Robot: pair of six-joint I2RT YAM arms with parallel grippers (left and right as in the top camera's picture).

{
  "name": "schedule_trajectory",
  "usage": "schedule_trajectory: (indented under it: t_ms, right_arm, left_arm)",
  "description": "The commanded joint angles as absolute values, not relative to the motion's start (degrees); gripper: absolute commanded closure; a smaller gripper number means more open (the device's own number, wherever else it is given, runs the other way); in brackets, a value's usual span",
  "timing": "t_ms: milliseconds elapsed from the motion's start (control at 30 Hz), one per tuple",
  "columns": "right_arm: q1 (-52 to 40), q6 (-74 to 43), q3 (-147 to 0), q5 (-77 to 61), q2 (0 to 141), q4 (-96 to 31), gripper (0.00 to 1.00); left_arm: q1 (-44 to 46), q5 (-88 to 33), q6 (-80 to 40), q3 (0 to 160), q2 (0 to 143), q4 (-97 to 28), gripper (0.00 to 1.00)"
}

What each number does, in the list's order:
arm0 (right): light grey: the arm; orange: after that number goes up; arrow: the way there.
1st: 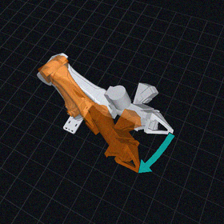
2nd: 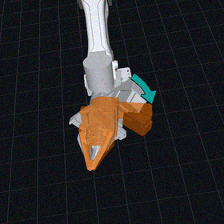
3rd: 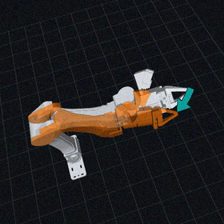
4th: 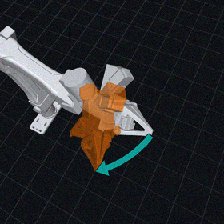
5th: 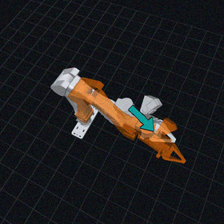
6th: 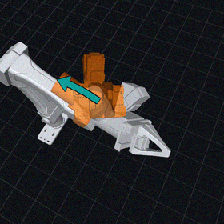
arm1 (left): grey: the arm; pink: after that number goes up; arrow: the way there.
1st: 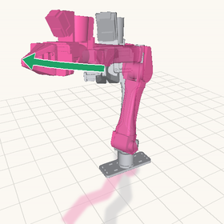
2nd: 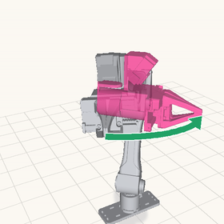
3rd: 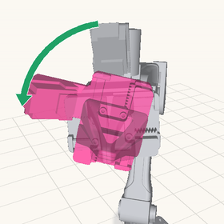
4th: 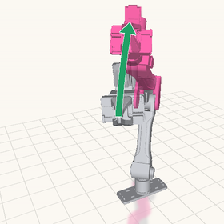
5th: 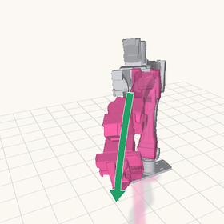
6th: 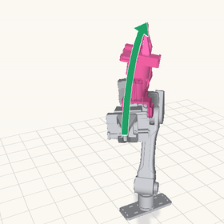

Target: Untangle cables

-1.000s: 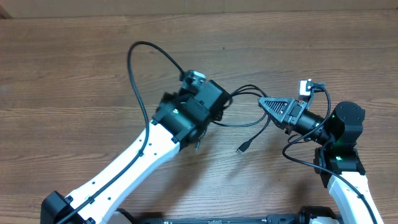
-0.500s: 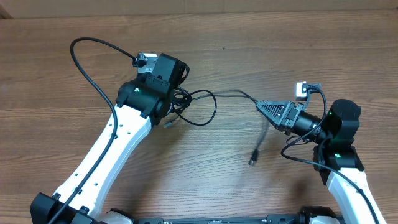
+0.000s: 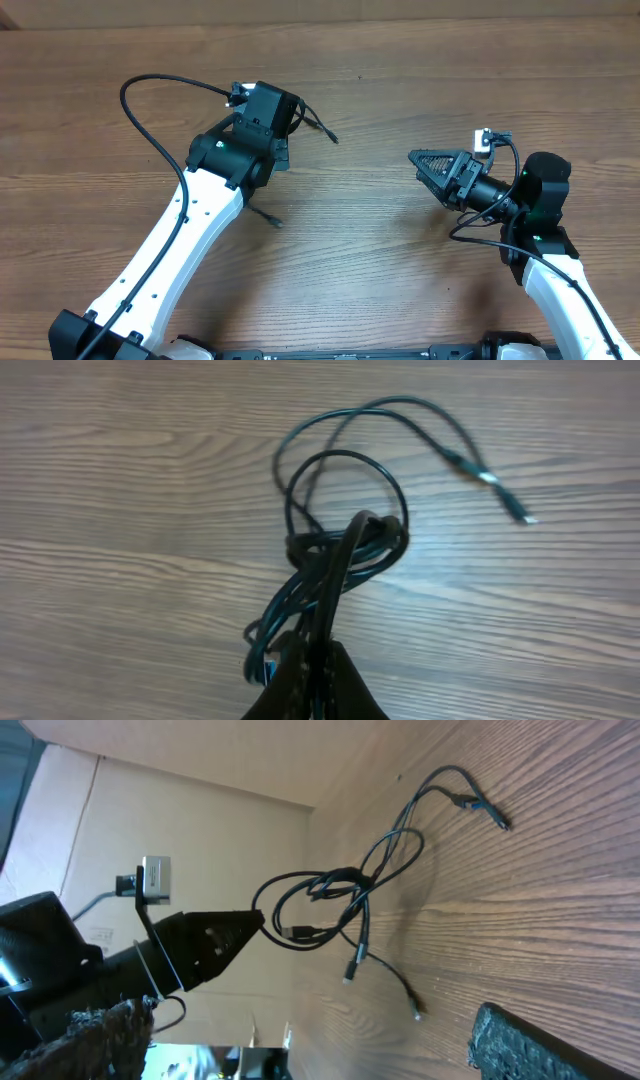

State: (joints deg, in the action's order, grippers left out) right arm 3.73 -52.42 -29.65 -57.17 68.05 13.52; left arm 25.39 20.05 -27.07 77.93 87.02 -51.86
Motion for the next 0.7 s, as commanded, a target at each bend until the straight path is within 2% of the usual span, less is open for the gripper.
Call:
schedule_trajectory:
  t_ms: [0,233,333,367,667]
  right_arm:
    - [3.8,-54.5,-30.0,-56.6,68.0,13.4,0.09]
    - [1.1,-63.0,-30.0,-45.1,68.1,3.2,0.11]
    - [-2.3,-65.5,-30.0,-42.2,68.2,4.8,0.11]
    - [-3.9,-67.4,-30.0,-41.2,68.2,6.7,0.14]
    - [-8.8,-73.9,-30.0,-33.3,68.2,10.1,0.22]
  left_arm:
    - [25.1,10.6,-26.3,78.9,86.9,-49.6,0.96]
    - [25.1,-4.9,-25.3,78.9,84.4,-43.9,0.96]
    - [25.2,-11.0,-25.3,78.9,81.3,-41.4,0.96]
    - [25.2,-13.8,-25.2,78.9,79.5,-41.1,0.96]
    - [25.8,-22.1,-25.3,78.9,71.7,-40.6,0.96]
